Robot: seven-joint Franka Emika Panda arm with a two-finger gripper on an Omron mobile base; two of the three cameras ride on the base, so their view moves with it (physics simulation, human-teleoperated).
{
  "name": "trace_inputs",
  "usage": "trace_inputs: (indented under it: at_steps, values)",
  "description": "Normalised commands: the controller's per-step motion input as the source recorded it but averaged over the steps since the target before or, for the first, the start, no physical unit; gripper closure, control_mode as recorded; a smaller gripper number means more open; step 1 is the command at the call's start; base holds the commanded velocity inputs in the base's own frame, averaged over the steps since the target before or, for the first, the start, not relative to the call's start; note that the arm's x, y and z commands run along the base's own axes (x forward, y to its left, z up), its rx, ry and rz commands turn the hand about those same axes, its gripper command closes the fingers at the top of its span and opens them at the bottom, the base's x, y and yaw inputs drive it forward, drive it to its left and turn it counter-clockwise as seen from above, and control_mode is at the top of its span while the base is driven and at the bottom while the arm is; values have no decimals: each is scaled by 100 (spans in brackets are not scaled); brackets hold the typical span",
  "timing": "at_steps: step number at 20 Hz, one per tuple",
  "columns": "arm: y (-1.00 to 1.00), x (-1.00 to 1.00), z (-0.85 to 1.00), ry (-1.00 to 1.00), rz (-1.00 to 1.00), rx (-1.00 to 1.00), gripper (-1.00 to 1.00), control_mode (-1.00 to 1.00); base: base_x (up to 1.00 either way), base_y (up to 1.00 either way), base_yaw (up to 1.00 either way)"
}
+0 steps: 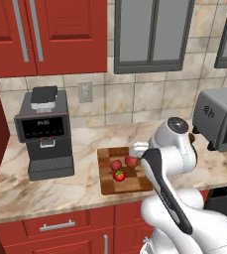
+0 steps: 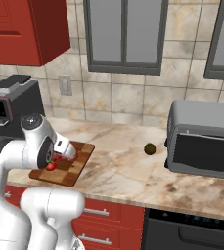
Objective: Place the avocado, onion, tomato, and bell pepper on the cutting board.
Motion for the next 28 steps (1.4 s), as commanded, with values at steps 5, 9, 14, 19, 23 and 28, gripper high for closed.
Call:
trace_inputs:
  at_steps: [5,9,14,19,23,28]
  values:
    - [-92,-1,36,0,-11,0,-100,-100,0,0,0]
    - [-100,2,34,1,-13,4,-100,-100,0,0,0]
    - [-50,4,10,0,-7,4,-100,-100,0,0,0]
    - [0,24,-9,0,-1,0,-100,-100,0,0,0]
    - [-18,37,-1,0,-7,0,-100,-100,0,0,0]
    - [-45,41,0,0,-13,0,-100,-100,0,0,0]
